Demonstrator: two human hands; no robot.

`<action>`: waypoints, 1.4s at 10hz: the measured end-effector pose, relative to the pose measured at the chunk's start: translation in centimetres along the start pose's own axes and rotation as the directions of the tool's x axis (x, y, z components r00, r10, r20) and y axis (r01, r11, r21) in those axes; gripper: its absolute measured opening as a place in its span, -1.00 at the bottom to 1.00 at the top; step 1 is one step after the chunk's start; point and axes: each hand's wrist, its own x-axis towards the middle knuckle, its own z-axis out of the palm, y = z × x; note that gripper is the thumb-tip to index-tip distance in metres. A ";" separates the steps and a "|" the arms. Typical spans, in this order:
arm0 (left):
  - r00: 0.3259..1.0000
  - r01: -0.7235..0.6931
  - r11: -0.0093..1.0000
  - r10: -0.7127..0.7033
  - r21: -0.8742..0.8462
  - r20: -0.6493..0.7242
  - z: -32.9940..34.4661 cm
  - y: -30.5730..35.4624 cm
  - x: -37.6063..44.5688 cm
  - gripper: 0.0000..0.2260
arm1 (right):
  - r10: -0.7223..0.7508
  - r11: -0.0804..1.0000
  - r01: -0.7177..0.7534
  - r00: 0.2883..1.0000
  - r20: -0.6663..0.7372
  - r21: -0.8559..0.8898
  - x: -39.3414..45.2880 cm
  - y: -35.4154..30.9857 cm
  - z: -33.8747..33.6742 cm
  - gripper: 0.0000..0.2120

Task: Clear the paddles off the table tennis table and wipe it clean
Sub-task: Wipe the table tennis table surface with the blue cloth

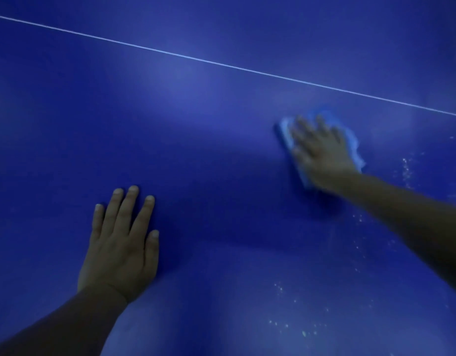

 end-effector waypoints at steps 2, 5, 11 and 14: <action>1.000 -0.008 1.000 0.008 -0.006 -0.003 0.0 0.0 -0.2 -0.45 | 0.285 0.947 -0.287 0.958 0.036 0.145 -1.9 -6.7 -0.6 -0.43; 1.000 -0.002 0.999 0.002 -0.049 0.012 -0.1 -0.1 -0.2 -0.42 | -0.485 0.869 0.476 0.874 0.037 0.134 -14.0 -10.7 0.4 -0.55; 0.968 -0.230 0.946 0.246 -0.228 0.043 -0.7 -1.4 -12.5 -0.39 | 0.011 1.000 -0.012 0.998 0.066 0.020 -27.5 -17.5 1.0 -0.46; 0.958 -0.250 0.962 0.262 -0.113 0.115 0.0 -1.7 -30.7 -0.42 | 0.240 0.965 -0.245 0.969 0.059 0.090 -36.2 -27.3 1.5 -0.49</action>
